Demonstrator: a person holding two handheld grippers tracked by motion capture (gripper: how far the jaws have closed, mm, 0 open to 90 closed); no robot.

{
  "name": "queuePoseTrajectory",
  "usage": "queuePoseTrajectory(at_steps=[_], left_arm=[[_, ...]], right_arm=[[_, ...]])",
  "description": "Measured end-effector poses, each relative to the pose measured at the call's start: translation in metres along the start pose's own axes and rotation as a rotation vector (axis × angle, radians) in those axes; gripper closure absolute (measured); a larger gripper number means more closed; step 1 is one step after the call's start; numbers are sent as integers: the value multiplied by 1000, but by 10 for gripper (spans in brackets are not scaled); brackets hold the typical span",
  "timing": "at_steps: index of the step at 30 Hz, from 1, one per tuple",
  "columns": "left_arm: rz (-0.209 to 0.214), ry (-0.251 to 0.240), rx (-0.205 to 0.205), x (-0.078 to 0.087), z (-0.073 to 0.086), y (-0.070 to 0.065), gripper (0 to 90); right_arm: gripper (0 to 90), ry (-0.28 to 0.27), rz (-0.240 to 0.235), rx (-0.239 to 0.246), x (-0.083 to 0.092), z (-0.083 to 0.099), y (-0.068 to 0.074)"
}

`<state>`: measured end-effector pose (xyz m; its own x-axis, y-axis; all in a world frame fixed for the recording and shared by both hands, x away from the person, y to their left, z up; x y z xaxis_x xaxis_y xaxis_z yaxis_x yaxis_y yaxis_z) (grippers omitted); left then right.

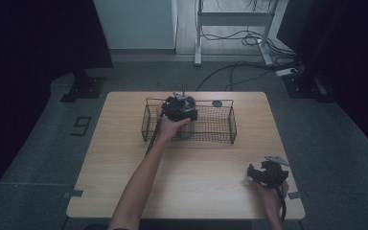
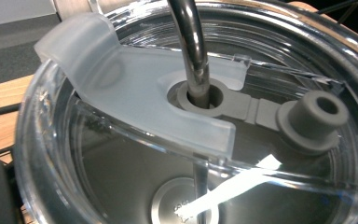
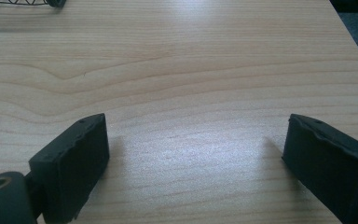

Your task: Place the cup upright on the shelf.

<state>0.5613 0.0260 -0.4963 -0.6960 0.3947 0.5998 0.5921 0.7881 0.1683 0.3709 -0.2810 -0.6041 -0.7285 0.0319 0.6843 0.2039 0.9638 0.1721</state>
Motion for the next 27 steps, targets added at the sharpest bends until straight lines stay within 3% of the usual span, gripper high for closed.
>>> queuePoseTrajectory(at_steps=[9,16,22,27], left_arm=[[16,-5,6,4,5,1,37],[-14,2,17,8,4,2,30],[-16,-77,14,26,-5,4,4],[-11,-79,9,36,-1,4,17]], right_arm=[[73,-1,-1,1,0,0,0],[74,-1,-1,1,0,0,0],[76,-1,-2,1,0,0,0],[76,-1,-2,1,0,0,0]])
Point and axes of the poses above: each handheld gripper's, and its own axes: x roughly backward along the jaws, z roughly out of its underside, y roughly to its left, the point moved 7 cm from there along -x, roughly forward along the jaws, and after that the axes turned 13 degrees about -x, right-handed, at the moved point
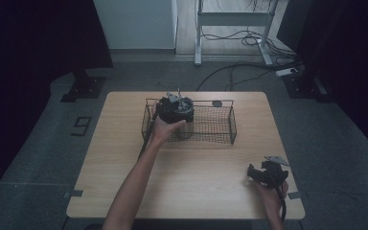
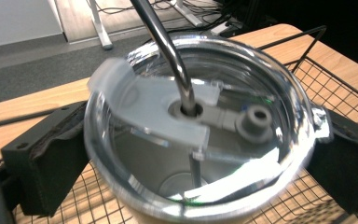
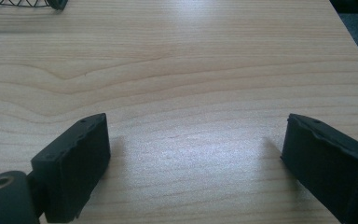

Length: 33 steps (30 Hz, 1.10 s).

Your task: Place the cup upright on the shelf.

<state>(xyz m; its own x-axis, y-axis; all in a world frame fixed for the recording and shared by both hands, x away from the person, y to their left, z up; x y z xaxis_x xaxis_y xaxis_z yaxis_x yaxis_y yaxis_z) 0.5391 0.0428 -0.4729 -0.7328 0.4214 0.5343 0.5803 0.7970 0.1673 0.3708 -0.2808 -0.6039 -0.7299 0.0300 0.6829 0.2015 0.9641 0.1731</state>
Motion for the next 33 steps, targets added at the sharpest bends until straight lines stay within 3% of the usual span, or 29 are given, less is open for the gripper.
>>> queuePoseTrajectory(at_steps=[14,22,33], left_arm=[[27,-26,20,26,5,2,14],[38,-31,8,42,10,-1,12],[54,-16,-9,67,29,-3,13]], right_arm=[[78,0,1,0,0,0,0],[79,-1,1,0,0,0,0],[79,-1,1,0,0,0,0]])
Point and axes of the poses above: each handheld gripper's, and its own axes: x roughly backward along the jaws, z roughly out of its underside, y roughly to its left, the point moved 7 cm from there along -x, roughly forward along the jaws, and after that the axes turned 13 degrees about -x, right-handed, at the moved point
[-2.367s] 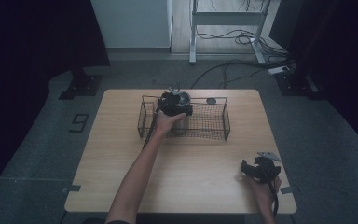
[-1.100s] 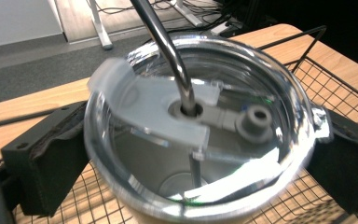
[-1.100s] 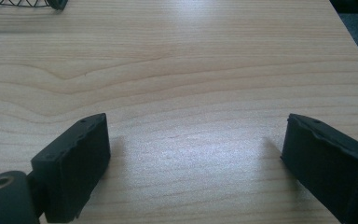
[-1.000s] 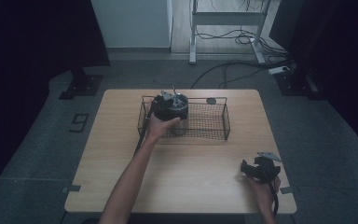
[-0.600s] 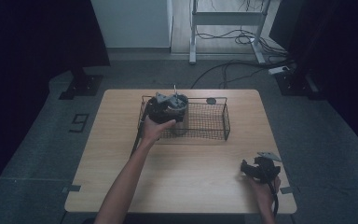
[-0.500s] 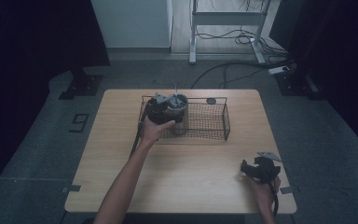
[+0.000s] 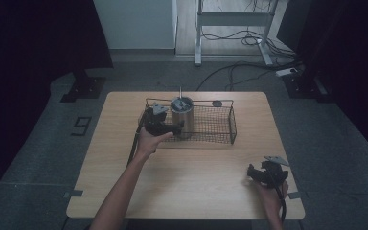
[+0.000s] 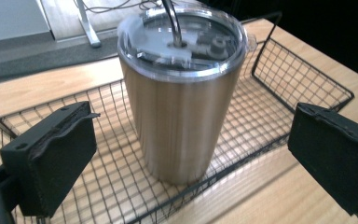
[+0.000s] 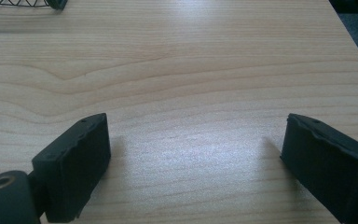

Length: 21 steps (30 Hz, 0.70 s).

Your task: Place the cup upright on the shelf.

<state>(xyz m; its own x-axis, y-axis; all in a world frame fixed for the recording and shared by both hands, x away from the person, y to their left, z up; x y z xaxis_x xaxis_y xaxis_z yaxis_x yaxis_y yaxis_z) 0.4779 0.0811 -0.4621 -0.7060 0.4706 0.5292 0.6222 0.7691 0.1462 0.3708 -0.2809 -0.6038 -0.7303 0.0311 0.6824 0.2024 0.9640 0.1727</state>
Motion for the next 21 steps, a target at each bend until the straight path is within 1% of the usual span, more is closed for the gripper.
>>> queuePoseTrajectory(at_steps=[1,2,3,5,6,7,8,9,10,11,12,13,16,17,21], left_arm=[[-1,-2,1,2,2,0,13],[7,-1,11,6,9,-1,17],[7,-1,11,6,9,-1,18],[11,-1,11,9,14,-3,20],[17,4,12,13,20,-4,20],[17,4,12,13,20,-4,21],[21,2,12,16,26,-5,23],[21,2,12,16,26,-5,23],[26,-1,11,21,32,-7,23],[26,-1,11,21,32,-7,24],[29,1,7,25,38,-8,24],[29,1,7,25,38,-8,26],[28,5,17,34,51,-10,32],[28,5,17,34,51,-10,34],[35,11,23,44,66,-13,37]], right_arm=[[80,0,0,0,0,0,0],[79,2,1,-1,0,0,0],[79,2,1,-1,0,0,0],[79,0,1,0,0,0,0],[80,0,1,-3,0,0,0],[80,0,1,-3,0,0,0],[80,0,1,-3,0,0,0],[80,0,1,-3,0,0,0],[81,0,1,-3,0,0,0],[81,0,1,-3,0,0,0],[81,1,1,-2,0,0,0],[81,1,1,-2,0,0,0],[82,1,2,-2,0,0,0],[82,1,2,-2,0,0,0],[82,0,1,-3,0,0,0]])
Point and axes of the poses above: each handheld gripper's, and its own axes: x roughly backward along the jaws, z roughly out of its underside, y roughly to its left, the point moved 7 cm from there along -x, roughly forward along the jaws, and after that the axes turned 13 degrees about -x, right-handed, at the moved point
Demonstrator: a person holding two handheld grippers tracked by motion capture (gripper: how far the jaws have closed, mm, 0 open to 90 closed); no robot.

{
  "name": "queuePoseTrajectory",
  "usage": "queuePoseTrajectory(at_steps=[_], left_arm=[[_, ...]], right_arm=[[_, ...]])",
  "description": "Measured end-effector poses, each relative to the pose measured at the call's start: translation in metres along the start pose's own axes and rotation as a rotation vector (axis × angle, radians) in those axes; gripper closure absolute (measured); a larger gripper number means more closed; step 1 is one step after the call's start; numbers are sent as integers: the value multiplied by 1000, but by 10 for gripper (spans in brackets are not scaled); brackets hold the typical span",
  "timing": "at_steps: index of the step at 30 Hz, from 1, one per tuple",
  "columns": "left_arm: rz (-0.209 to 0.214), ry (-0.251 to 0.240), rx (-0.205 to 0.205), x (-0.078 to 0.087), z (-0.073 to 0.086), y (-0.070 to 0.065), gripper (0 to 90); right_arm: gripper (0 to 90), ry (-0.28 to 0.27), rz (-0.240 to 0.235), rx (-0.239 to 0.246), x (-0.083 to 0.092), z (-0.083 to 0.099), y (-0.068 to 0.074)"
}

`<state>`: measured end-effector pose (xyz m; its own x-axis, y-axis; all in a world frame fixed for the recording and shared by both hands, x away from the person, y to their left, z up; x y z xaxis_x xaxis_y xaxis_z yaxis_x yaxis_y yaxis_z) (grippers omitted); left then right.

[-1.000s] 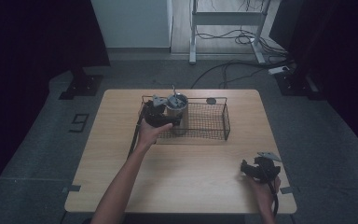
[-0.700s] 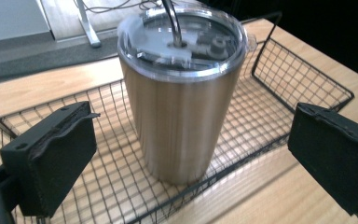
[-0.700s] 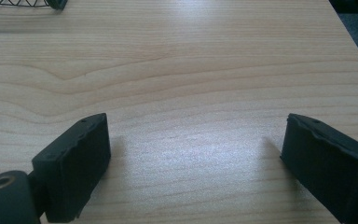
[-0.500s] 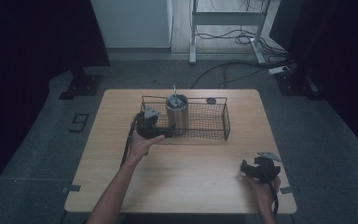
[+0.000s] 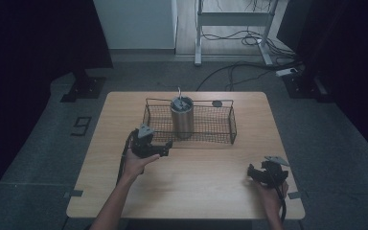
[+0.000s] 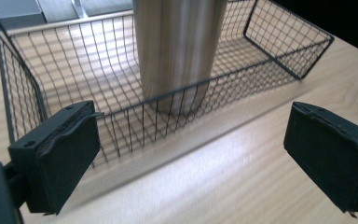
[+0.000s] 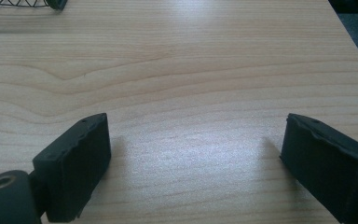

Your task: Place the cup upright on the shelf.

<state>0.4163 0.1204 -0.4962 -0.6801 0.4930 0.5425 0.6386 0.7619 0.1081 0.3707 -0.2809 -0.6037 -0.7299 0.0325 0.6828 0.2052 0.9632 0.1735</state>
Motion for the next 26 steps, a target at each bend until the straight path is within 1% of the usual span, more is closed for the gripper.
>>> queuePoseTrajectory(at_steps=[3,7,9,10,16,19,22,26], left_arm=[[0,3,0,7,12,-2,40],[10,1,11,16,27,-6,45],[3,14,3,20,38,-7,48],[3,14,3,20,38,-7,48],[11,48,17,24,62,-9,51],[8,63,19,24,66,-8,59],[5,54,27,24,65,-7,67],[5,69,26,23,67,-8,69]], right_arm=[[83,0,0,0,0,0,0],[83,0,1,-1,0,0,0],[84,0,1,-1,0,0,0],[84,0,1,-1,0,0,0],[85,0,1,-1,0,0,0],[86,0,1,-1,0,0,0],[86,-1,1,-1,0,0,0],[86,0,1,-1,0,0,0]])
Point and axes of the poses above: each handheld gripper's, and its own axes: x roughly backward along the jaws, z roughly out of its underside, y roughly to its left, the point moved 7 cm from there along -x, roughly forward along the jaws, and after that the axes turned 13 degrees about -x, right-handed, at the moved point
